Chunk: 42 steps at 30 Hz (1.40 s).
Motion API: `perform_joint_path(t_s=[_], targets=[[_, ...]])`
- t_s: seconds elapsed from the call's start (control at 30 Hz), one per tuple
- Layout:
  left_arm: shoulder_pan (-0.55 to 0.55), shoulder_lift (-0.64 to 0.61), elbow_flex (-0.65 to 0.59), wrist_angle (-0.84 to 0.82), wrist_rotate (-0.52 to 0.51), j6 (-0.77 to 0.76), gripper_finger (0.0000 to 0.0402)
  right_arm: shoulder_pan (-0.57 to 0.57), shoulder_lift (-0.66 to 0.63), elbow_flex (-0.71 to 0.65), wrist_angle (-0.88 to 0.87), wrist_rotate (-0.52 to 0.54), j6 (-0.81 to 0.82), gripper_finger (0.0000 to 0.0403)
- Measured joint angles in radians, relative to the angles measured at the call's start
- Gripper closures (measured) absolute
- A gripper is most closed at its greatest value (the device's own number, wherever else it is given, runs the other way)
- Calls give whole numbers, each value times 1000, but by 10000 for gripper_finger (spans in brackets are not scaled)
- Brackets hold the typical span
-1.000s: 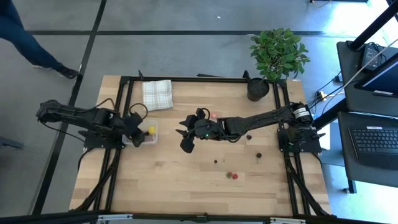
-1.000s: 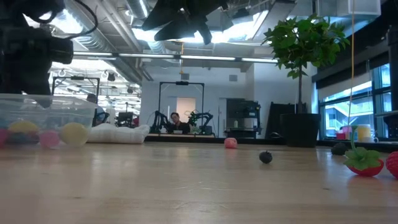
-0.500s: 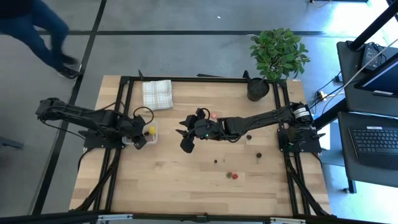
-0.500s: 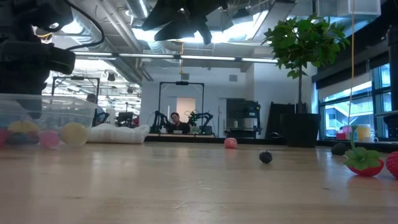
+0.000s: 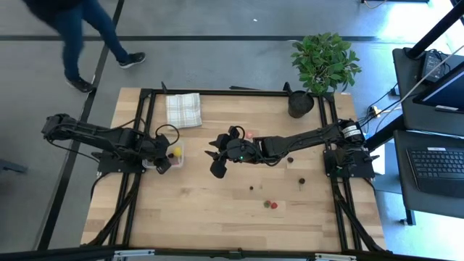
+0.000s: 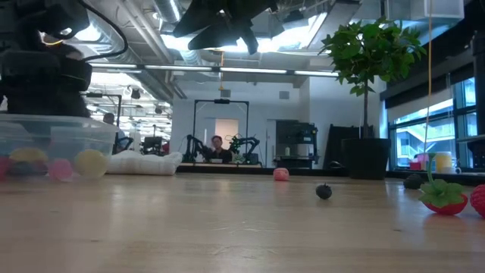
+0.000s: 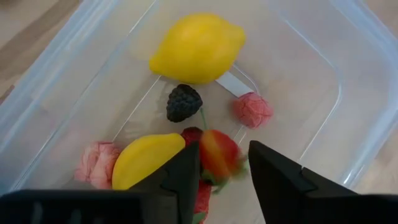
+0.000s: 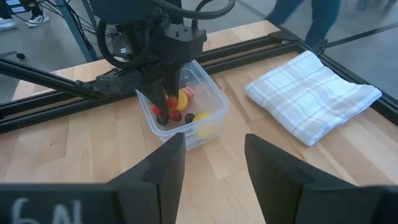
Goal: Pick and placing Produce into tupperware
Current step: Put the bottom red strawberry into the transparent bin, then put the bottom blue berry into the transparent bin
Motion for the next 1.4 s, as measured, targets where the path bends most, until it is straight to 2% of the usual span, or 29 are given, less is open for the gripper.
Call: perform_joint_path(t_s=[0.17,0.37,0.6,0.8,0.9,1.03,1.1,1.2,1.4], targets=[[0,0,0,0,0,0,260,0,0,0,0,0,0,234],[0,0,12,-14,0,18,266,0,0,0,-1,0,0,234],[0,-3,151,-14,-18,102,277,-13,-11,-1,-44,-1,33,234],[0,-3,269,62,-131,235,282,-44,-41,-1,-217,-2,171,234],[0,-2,283,163,-179,318,277,-46,-47,-1,-279,-80,189,234],[0,-1,272,302,-175,455,270,-20,-44,-1,-301,-309,107,234],[0,9,258,366,-153,513,267,12,-40,0,-324,-389,48,234],[0,30,237,433,-112,570,261,60,-37,-1,-378,-423,1,234],[0,93,230,451,-84,578,244,116,-37,-1,-476,-394,-136,234]])
